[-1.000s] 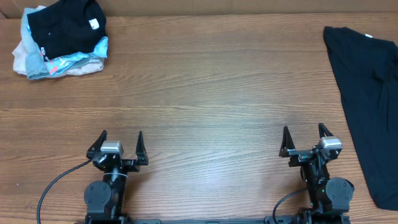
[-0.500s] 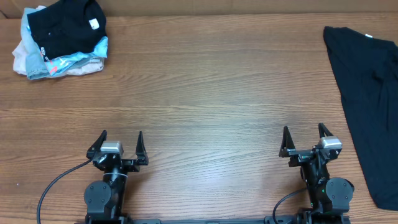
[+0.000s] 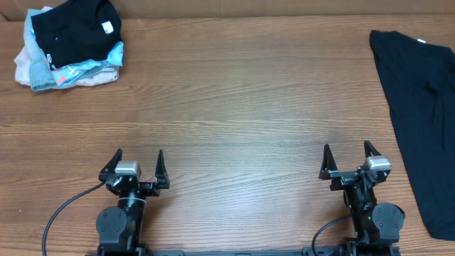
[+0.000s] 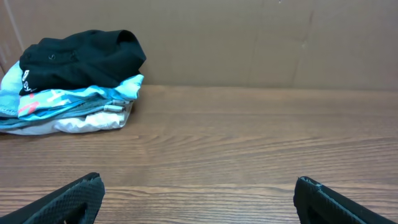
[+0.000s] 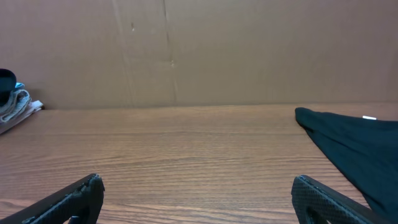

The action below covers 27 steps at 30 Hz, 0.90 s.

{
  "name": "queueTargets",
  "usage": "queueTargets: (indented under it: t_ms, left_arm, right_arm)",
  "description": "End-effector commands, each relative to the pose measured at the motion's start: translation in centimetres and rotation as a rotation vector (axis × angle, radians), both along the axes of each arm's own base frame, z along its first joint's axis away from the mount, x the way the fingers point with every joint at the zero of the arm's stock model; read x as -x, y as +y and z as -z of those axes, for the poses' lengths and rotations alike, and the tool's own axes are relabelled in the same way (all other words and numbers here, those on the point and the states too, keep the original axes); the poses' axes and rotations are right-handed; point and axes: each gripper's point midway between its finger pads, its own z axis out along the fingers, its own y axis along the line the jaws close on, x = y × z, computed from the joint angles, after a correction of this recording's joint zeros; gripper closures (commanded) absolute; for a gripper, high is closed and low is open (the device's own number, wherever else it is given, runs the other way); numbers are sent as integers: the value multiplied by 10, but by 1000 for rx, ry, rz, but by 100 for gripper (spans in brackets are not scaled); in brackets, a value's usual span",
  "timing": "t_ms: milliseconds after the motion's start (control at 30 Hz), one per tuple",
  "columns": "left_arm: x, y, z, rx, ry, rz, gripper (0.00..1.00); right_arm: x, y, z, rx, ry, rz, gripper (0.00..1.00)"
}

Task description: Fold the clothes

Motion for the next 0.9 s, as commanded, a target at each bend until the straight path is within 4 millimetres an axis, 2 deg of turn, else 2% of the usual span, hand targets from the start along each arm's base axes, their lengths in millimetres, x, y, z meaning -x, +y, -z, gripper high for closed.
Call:
queueTargets:
  t_ms: [0, 267, 333, 400, 433, 500, 567, 667, 867]
  left_arm:
    - [0, 3, -1, 17, -6, -17, 0]
    - [0, 3, 0, 17, -5, -17, 0]
    - [0, 3, 0, 17, -5, -17, 0]
    - [0, 3, 0, 17, -5, -17, 0]
    - [0, 3, 0, 17, -5, -17, 0]
    - [0, 3, -1, 17, -6, -17, 0]
    - [0, 3, 0, 17, -5, -17, 0]
    - [0, 3, 0, 17, -5, -17, 0]
    - [0, 3, 0, 17, -5, -17, 0]
  right_arm:
    - [0, 0, 2, 4, -3, 4, 0]
    - [0, -2, 2, 4, -3, 12, 0]
    - [0, 2, -4, -5, -27, -11, 0]
    - [4, 20, -22, 1, -103, -116, 0]
    - [11, 38, -35, -6, -154, -223, 0]
    - [29, 70, -51, -37, -208, -437, 0]
    - [54, 101, -54, -51, -208, -667, 0]
    - [67, 111, -63, -9, -263, -751, 0]
    - [70, 111, -69, 6, -296, -753, 0]
